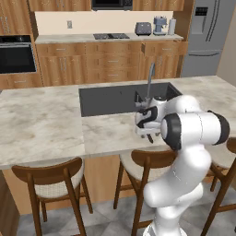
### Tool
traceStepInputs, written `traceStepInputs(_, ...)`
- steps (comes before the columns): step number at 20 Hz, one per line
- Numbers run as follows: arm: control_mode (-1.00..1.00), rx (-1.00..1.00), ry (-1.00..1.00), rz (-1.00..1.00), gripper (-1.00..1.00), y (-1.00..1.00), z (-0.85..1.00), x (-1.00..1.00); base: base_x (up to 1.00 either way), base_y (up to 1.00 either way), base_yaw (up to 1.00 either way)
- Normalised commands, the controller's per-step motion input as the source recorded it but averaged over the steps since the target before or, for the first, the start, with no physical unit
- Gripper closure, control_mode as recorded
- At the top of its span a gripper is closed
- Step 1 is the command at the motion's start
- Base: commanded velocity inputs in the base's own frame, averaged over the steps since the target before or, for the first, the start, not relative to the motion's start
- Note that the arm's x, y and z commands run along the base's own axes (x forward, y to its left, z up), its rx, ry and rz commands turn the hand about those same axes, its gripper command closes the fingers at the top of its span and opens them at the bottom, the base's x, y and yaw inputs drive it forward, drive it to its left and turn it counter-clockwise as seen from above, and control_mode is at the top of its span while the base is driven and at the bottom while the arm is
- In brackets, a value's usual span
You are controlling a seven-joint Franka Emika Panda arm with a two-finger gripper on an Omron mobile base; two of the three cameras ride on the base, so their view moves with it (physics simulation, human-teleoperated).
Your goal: Pick up the metallic utensils from the counter and place them in the open drawer. Make sure not to pick up any wooden utensils.
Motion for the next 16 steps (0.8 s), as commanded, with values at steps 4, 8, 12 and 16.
traceStepInputs(4,-1.0,0.0,0.0,0.0,-1.0,0.0,-0.29,0.46,0.0,0.0,0.0)
traceStepInputs(8,-1.0,0.0,0.0,0.0,-1.0,0.0,-0.29,0.37,0.0,0.0,0.0)
traceStepInputs(12,-1.0,0.0,0.0,0.0,-1.0,0.0,-0.32,0.28,0.0,0.0,0.0)
traceStepInputs(16,-1.0,0.0,0.0,0.0,-1.0,0.0,-0.33,0.03,0.0,0.0,0.0)
